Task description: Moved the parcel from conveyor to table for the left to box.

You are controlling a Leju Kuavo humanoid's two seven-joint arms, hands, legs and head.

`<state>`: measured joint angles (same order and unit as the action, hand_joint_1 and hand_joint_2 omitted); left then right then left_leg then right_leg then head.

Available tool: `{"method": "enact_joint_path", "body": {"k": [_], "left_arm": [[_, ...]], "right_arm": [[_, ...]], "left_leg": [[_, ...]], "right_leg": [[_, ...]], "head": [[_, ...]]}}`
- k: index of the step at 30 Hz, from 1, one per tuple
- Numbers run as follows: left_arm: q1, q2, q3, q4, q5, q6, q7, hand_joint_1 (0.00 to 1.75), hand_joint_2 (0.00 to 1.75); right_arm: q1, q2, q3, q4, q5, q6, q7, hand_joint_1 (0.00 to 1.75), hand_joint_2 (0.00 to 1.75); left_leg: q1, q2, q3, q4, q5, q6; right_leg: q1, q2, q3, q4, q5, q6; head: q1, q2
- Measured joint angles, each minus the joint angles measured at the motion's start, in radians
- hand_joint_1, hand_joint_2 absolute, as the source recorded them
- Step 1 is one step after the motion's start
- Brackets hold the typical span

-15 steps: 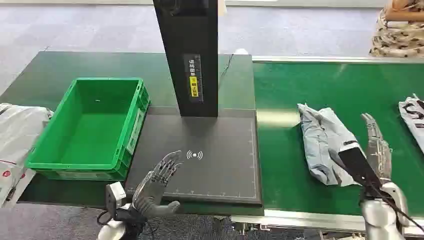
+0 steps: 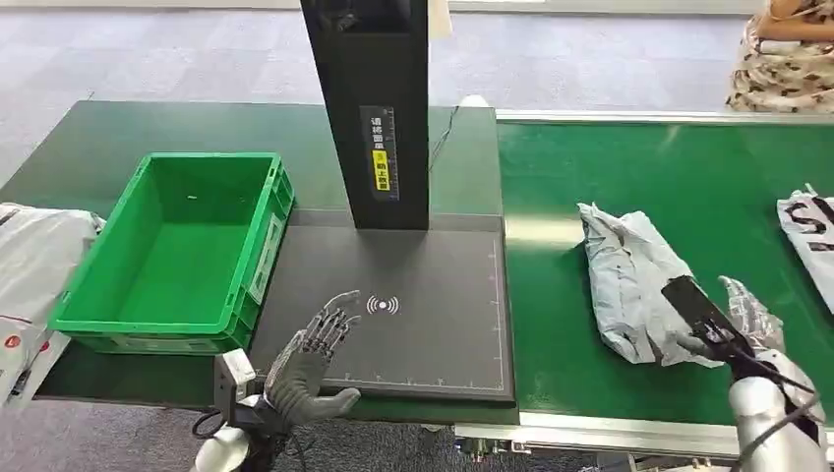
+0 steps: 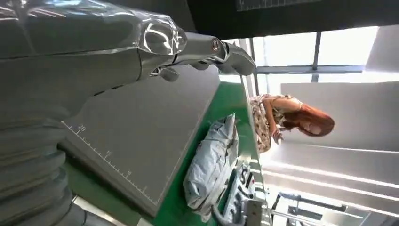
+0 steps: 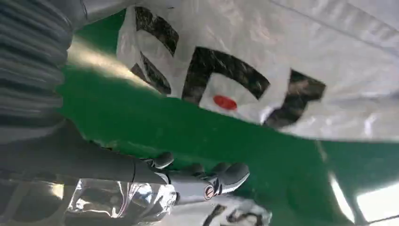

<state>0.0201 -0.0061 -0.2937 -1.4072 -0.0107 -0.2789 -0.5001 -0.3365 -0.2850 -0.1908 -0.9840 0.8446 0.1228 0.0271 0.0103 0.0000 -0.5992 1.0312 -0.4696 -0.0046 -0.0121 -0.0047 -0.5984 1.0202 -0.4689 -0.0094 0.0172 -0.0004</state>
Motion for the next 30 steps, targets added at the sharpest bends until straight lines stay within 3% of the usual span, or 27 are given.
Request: {"method": "enact_joint_path", "body": {"k": [5,6,7,26,30], "left_arm": [[0.039,0.000,0.008,-0.015,-0.011,0.000,-0.009,0.00,1.75],[0.042,0.000,0.010,-0.016,-0.011,-0.001,-0.010,0.00,1.75],[0.045,0.000,0.011,-0.018,-0.013,-0.002,-0.010,0.00,1.75],[0.073,0.002,0.029,-0.037,-0.021,0.017,-0.010,0.00,1.75],[0.080,0.001,0.029,-0.041,-0.024,0.018,-0.011,0.00,1.75]], "right_arm": [[-0.007,-0.023,0.048,0.093,-0.031,0.081,-0.013,0.03,1.75],[-0.007,-0.028,0.058,0.105,-0.040,0.094,-0.018,1.59,1.75],[-0.006,-0.034,0.067,0.117,-0.044,0.106,-0.022,1.75,1.75],[-0.004,-0.052,0.136,0.153,-0.112,0.081,-0.038,1.75,1.75],[0.066,-0.047,0.129,0.073,-0.133,0.041,-0.021,1.75,1.75]], "left_leg": [[0.000,-0.001,0.000,0.000,0.000,0.000],[0.000,-0.001,0.000,0.000,0.000,0.000],[0.000,-0.001,0.000,0.000,0.000,0.000],[0.000,-0.002,0.000,0.000,0.000,0.000],[0.000,-0.007,0.000,0.000,0.000,0.000]], "right_leg": [[0.000,-0.001,0.000,0.000,0.000,0.000],[0.000,-0.001,0.000,0.000,0.000,0.000],[0.000,-0.001,0.000,0.000,0.000,0.000],[0.000,-0.001,0.000,0.000,0.000,0.000],[0.000,-0.005,0.001,0.000,-0.002,0.002]], "head": [[0.000,0.000],[0.000,0.000],[0.000,0.000],[0.000,0.000],[0.000,0.000]]}}
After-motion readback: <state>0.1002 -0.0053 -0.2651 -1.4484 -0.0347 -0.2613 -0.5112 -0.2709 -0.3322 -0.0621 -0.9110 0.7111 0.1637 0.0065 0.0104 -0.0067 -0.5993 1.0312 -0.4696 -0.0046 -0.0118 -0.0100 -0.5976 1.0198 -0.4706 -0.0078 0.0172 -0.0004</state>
